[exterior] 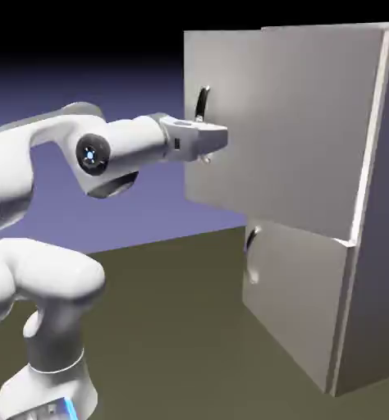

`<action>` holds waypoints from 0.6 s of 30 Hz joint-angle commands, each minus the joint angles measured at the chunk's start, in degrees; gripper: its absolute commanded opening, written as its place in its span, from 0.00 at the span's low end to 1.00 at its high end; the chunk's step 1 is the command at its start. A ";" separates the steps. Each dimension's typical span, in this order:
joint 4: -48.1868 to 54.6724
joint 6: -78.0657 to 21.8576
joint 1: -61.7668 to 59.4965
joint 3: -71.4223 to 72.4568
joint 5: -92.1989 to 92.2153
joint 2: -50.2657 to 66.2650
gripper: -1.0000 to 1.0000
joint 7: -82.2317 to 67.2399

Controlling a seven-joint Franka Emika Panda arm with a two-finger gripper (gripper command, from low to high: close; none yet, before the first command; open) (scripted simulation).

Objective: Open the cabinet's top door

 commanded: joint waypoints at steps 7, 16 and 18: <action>0.00 -17.40 -7.29 -5.47 -2.46 -9.79 0.00 -2.80; 4.39 -39.83 -14.48 -16.20 -7.45 -16.85 0.00 -5.72; 6.17 -44.82 -15.31 -18.87 -8.74 -17.60 0.00 -6.27</action>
